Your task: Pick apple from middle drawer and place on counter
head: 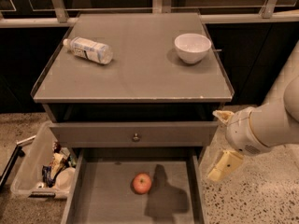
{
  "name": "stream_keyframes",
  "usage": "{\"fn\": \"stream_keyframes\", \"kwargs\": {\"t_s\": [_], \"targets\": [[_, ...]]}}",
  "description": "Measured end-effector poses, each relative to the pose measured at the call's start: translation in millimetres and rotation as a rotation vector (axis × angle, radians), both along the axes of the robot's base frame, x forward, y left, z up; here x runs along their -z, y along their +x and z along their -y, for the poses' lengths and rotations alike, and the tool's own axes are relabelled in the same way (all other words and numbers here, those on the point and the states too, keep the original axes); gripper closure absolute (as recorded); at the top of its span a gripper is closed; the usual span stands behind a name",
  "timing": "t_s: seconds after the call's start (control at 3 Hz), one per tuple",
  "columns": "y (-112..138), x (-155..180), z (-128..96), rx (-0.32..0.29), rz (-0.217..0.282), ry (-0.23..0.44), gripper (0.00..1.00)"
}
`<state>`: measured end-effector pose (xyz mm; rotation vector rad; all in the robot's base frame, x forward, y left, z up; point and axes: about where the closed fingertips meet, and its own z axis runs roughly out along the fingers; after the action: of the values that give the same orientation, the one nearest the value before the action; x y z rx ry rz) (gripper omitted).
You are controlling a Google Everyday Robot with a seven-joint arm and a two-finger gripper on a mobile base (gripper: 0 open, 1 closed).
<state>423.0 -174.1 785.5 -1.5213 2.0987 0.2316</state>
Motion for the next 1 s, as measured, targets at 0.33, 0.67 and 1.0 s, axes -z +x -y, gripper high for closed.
{"fn": "stream_keyframes", "kwargs": {"t_s": [0.33, 0.67, 1.0], "targets": [[1, 9, -10, -0.011, -0.009, 0.048, 0.00], [3, 43, -28, -0.031, 0.023, 0.152, 0.00], [19, 82, -41, -0.059, 0.117, 0.225, 0.00]]}}
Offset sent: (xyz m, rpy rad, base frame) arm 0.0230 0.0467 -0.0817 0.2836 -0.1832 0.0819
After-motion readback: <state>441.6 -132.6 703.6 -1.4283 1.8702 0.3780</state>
